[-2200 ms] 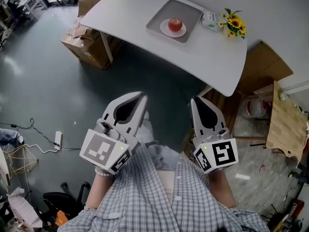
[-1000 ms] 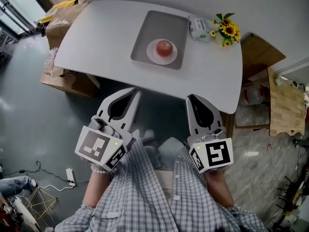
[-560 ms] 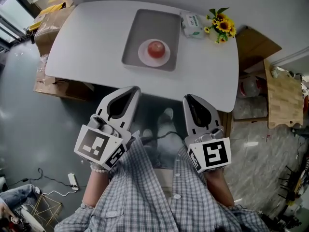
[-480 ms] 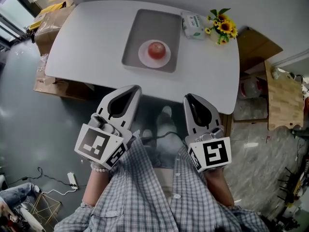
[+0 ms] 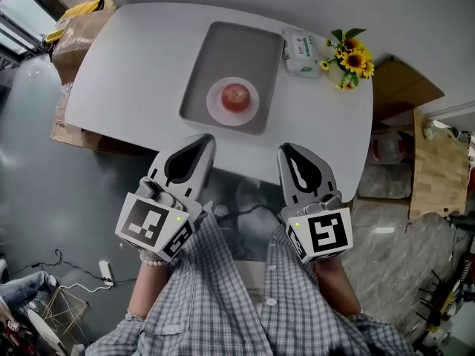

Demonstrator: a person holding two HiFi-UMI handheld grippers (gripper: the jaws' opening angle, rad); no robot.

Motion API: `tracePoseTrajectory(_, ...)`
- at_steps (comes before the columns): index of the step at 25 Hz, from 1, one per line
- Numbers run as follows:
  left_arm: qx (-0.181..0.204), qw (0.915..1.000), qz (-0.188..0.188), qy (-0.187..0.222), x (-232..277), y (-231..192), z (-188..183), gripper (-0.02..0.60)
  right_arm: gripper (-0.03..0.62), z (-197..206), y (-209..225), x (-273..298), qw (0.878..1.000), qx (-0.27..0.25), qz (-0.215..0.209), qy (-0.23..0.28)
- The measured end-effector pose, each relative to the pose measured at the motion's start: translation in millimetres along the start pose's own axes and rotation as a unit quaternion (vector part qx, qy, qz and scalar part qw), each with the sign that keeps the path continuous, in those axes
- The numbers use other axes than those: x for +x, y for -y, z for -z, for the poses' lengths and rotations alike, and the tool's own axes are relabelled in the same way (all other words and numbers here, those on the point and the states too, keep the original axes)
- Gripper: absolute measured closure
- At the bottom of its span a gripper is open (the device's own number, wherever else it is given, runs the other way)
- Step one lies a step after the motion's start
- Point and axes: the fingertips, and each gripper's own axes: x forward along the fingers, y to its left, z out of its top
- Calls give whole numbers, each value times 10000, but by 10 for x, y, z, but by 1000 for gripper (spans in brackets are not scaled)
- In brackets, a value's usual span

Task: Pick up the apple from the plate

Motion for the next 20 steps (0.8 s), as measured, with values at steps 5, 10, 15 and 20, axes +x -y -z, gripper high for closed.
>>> tracePoseTrajectory(5, -44, 9998, -172, -19, 320, -60, -66, 572, 562, -42, 307, 199, 9998, -31, -185, -3)
tracePoseTrajectory(10, -110, 9993, -352, -117, 612, -84, -93, 572, 562, -47, 591, 342, 9994, -44, -339, -83)
tracePoseTrajectory(15, -173, 9985, -510, -122, 850, -89, -139, 572, 562, 34, 787, 436, 9980, -13, -596, -230)
tracePoseTrajectory(20, -230, 9978, -602, -161, 1038, -138, -141, 572, 562, 143, 925, 495, 9965, -125, -701, -434)
